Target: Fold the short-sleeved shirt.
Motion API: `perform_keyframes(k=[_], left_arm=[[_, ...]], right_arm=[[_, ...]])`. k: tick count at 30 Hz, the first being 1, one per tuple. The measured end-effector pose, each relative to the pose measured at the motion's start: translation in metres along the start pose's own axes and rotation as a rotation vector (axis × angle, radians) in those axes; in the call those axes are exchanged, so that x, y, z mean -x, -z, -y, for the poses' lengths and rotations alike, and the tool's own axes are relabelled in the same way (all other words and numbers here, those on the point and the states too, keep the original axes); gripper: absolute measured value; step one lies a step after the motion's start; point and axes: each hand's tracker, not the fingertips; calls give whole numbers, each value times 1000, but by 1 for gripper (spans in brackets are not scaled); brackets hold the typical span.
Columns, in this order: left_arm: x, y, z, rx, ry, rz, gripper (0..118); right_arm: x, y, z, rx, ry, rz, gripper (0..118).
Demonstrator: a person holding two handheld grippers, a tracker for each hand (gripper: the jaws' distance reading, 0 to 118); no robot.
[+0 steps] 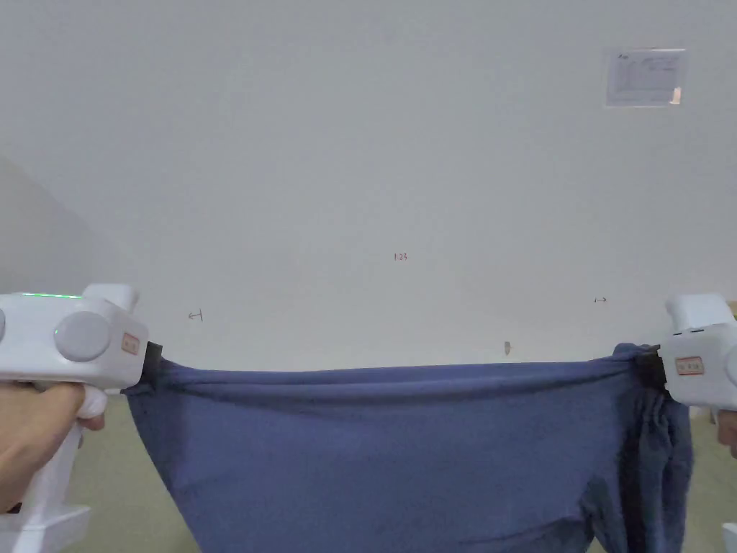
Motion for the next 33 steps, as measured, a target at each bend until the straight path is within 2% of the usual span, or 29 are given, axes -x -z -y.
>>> perform_keyframes(k=[5,12,15,24,25,26,33], left_arm=[[-18,38,-38,-22,6,-39,7],[-32,102,-52,-33,8,-60,7],[-42,134,-43,-9,51,-96,7],[-45,190,47,106,33,-47,6],[-41,194,62,144,-16,-6,6],[-39,196,77,182,-43,5,7],[-36,162,181,263,35,28,7]], right_arm=[[7,48,-26,5,-51,64,3],[8,122,-43,10,-50,105,3],[14,150,-35,16,-38,116,3],[20,188,51,118,-59,96,3],[18,187,66,132,-46,87,3],[18,186,81,164,-48,86,3],[11,134,186,260,-35,31,3]])
